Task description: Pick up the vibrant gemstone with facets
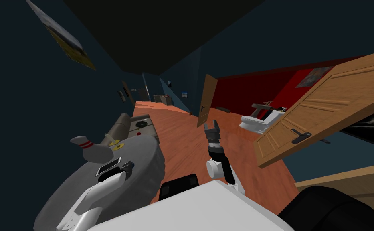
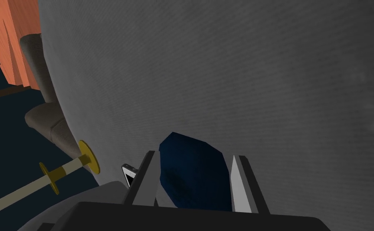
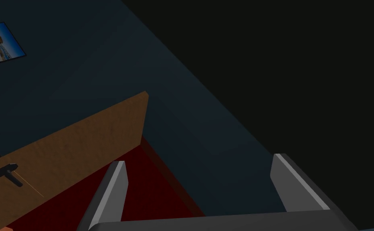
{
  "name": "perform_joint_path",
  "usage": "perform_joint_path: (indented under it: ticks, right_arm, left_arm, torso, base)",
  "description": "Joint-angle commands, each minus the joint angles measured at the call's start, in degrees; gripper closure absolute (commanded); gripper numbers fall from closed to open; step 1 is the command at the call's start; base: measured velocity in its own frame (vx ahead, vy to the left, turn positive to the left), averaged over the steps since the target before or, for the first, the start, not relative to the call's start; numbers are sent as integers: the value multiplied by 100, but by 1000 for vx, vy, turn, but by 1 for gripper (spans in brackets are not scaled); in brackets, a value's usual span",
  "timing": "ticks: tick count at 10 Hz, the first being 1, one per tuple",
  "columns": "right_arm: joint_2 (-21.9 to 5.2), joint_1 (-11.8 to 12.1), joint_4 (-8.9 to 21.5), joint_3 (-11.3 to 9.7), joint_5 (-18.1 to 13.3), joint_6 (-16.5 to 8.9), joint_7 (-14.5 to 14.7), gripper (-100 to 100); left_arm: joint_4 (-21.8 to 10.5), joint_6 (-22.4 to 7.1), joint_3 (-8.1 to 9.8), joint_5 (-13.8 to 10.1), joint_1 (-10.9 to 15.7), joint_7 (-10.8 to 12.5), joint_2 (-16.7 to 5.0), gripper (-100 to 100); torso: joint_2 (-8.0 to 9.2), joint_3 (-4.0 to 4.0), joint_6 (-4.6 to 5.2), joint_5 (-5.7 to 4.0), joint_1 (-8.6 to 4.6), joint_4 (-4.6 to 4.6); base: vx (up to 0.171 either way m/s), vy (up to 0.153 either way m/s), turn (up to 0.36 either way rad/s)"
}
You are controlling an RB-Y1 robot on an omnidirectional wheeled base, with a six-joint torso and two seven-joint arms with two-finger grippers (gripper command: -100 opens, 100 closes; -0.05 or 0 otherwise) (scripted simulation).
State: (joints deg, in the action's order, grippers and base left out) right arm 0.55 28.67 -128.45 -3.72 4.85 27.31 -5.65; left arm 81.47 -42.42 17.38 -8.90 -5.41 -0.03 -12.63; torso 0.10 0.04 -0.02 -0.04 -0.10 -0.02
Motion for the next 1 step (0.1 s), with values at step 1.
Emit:
perform_joint_path:
  ticks: [1]
  right_arm:
    - [0, 0, 0, 0, 0, 0, 0, 0]
  left_arm:
    - [0, 0, 0, 0, 0, 0, 0, 0]
  torso:
    - [0, 0, 0, 0, 0, 0]
  base:
    - [-5, -4, 1]
